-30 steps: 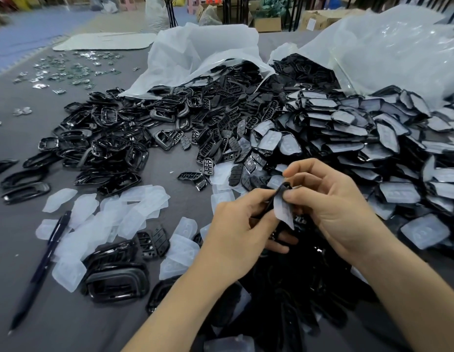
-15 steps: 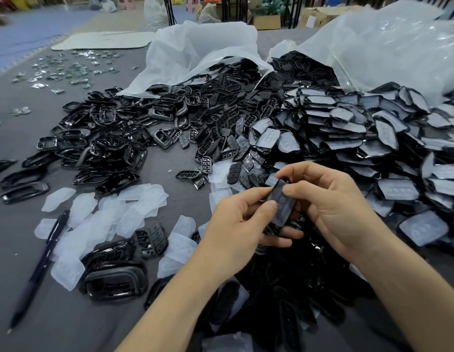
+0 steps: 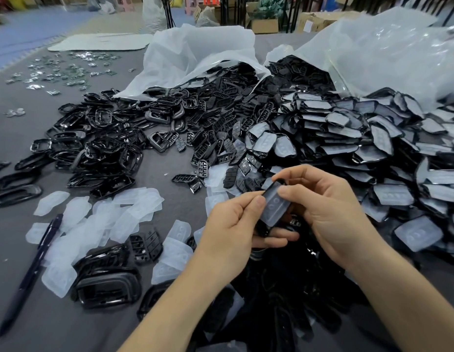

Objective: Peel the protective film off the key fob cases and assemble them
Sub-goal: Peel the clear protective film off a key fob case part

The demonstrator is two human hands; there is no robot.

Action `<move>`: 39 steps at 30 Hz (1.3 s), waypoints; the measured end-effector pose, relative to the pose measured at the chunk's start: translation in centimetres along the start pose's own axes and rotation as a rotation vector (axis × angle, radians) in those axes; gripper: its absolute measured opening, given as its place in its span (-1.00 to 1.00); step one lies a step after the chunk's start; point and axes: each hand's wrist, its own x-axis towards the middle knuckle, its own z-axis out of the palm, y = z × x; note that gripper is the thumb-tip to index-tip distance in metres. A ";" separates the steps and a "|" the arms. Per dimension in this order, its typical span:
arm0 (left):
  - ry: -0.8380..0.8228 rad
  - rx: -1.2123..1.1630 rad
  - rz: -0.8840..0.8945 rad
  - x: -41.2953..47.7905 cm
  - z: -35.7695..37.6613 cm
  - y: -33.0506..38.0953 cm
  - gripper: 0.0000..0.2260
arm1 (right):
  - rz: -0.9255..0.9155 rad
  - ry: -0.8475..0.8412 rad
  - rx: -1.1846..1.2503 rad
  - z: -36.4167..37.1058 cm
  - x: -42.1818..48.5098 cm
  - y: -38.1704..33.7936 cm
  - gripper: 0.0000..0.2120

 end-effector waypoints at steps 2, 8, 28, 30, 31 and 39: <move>0.027 -0.011 0.025 0.1 0.0 -0.2 -0.78 | 0.014 0.022 -0.006 0.0 0.0 0.1 -0.73; 0.070 -0.005 0.101 0.1 -0.1 -0.3 -0.81 | 0.024 0.083 0.027 -0.3 0.2 0.2 -0.74; 0.128 0.886 0.566 -0.3 0.0 -0.5 -0.58 | -0.018 0.151 -0.144 -0.3 0.1 -0.6 -0.87; 0.091 0.972 0.682 0.1 -0.3 -0.8 -0.60 | 0.074 0.123 -0.037 -0.4 0.1 -0.8 -0.85; 0.088 0.972 0.693 0.2 -0.5 -0.9 -0.61 | 0.121 0.108 0.003 -0.5 0.2 -0.8 -0.84; 0.136 0.487 0.391 0.2 -0.6 0.1 -0.70 | 0.311 0.005 0.271 -0.5 0.4 -1.2 -0.89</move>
